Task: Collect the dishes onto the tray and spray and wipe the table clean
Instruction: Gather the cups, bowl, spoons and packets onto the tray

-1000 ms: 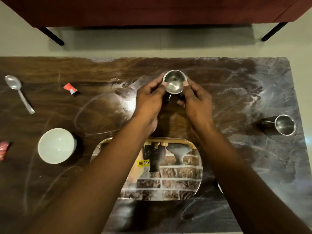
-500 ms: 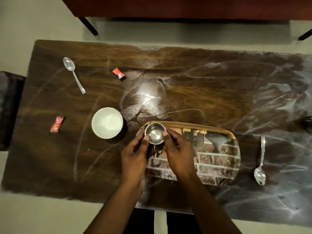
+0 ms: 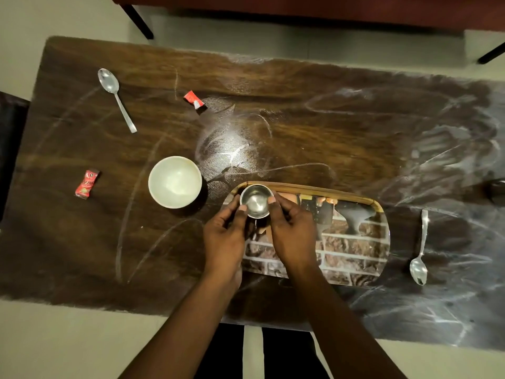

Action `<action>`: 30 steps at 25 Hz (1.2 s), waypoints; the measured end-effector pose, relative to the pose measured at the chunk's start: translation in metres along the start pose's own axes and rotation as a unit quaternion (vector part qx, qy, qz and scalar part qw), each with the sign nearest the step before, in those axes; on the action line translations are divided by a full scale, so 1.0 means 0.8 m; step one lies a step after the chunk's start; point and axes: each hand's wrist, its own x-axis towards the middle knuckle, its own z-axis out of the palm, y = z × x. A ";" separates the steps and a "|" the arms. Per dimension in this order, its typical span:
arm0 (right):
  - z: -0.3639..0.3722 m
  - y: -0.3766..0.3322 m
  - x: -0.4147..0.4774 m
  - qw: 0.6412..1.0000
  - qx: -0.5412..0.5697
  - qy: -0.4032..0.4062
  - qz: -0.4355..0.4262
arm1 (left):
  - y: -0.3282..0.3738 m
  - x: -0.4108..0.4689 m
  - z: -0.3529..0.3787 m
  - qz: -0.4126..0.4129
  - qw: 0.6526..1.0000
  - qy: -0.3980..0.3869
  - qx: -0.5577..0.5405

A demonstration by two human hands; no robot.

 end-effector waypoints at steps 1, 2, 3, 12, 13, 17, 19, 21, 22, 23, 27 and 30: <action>0.001 0.001 -0.001 1.000 0.000 -0.004 0.000 | 0.002 0.001 0.000 0.000 1.000 0.001 0.007; 0.003 0.003 -0.002 1.000 0.006 -0.006 0.002 | 0.003 0.001 -0.002 0.001 1.000 0.001 0.021; 0.004 0.002 -0.003 1.000 0.017 -0.007 0.009 | 0.006 -0.001 -0.001 0.007 0.999 0.000 0.043; -0.168 -0.015 0.007 0.992 0.091 0.091 -0.008 | 0.012 -0.059 0.076 0.264 0.927 0.031 0.264; -0.210 -0.010 0.013 0.987 0.100 0.127 -0.009 | 0.005 -0.071 0.108 0.270 0.923 -0.014 0.274; -0.358 0.011 0.036 0.961 0.102 0.256 -0.012 | -0.047 -0.096 0.238 0.252 0.892 -0.163 0.337; -0.420 0.031 0.049 0.945 0.103 0.311 0.002 | -0.078 -0.106 0.306 0.254 0.868 -0.212 0.369; -0.470 0.053 0.065 0.932 0.106 0.345 0.024 | -0.104 -0.120 0.371 0.252 0.854 -0.256 0.377; -0.488 0.064 0.074 0.928 0.114 0.353 0.039 | -0.115 -0.126 0.400 0.259 0.847 -0.275 0.374; -0.502 0.072 0.082 0.925 0.125 0.356 0.052 | -0.122 -0.129 0.426 0.266 0.841 -0.291 0.370; -0.525 0.103 0.117 0.916 0.215 0.322 0.108 | -0.147 -0.119 0.531 0.266 0.818 -0.343 0.377; -0.515 0.118 0.138 0.910 0.298 0.265 0.116 | -0.159 -0.096 0.592 0.222 0.804 -0.376 0.405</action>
